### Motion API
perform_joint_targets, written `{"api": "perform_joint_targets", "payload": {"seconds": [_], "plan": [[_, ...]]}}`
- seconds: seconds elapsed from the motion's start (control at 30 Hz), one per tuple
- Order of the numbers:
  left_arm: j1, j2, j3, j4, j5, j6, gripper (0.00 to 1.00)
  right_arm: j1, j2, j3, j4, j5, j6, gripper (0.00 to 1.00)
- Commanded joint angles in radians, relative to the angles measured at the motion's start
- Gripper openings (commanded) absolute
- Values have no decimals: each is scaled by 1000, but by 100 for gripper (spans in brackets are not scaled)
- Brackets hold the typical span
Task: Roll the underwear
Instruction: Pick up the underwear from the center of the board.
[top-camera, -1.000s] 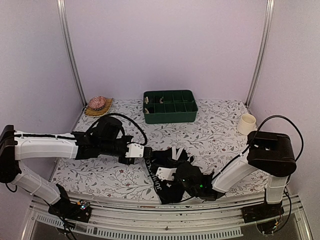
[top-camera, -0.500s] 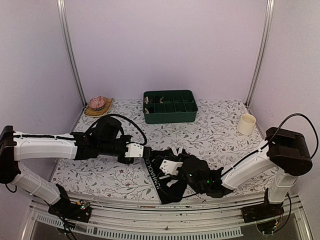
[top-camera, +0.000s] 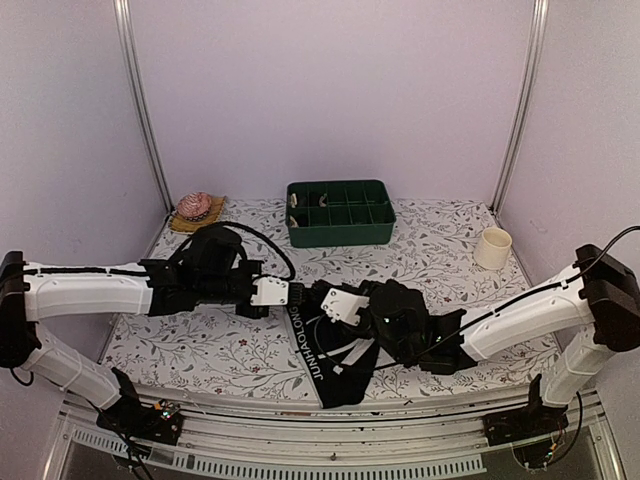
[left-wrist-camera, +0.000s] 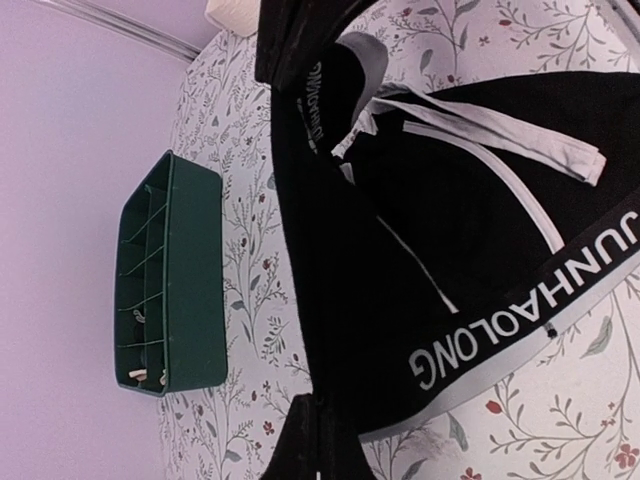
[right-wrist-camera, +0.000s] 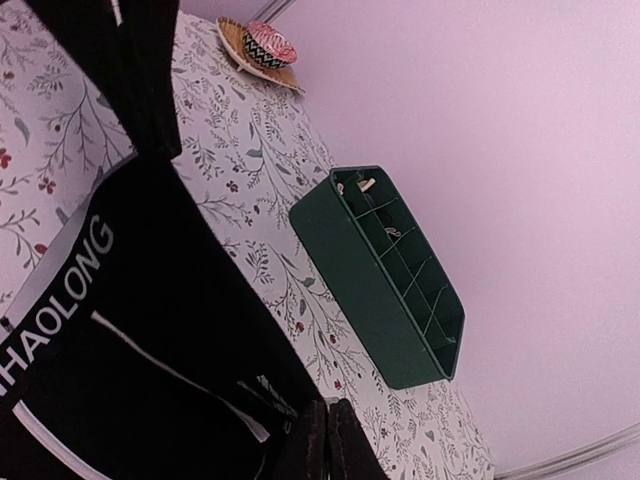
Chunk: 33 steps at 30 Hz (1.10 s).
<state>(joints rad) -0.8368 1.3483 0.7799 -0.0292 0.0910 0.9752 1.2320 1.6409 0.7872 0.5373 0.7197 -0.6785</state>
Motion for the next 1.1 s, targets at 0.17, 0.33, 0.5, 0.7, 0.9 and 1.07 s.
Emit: {"api": "perform_joint_targets", "payload": {"seconds": [0.17,0.33,0.5,0.7,0.9,1.07], "plan": [[15,-41,49,3,14,4,0,-26,2,37,-133,-88,85,12],[12,-32,23,7,25,1,0,-25,77,33,-139,-121,173,16],[12,-21,1,16,14,8,0,-18,85,24,-170,-177,231,35],[12,-9,-4,25,15,2,0,5,172,5,-72,-218,207,55],[14,-15,-17,33,15,4,0,0,241,47,-59,-261,271,57],[15,-21,-30,41,16,7,0,-14,282,79,-55,-286,316,58]]}}
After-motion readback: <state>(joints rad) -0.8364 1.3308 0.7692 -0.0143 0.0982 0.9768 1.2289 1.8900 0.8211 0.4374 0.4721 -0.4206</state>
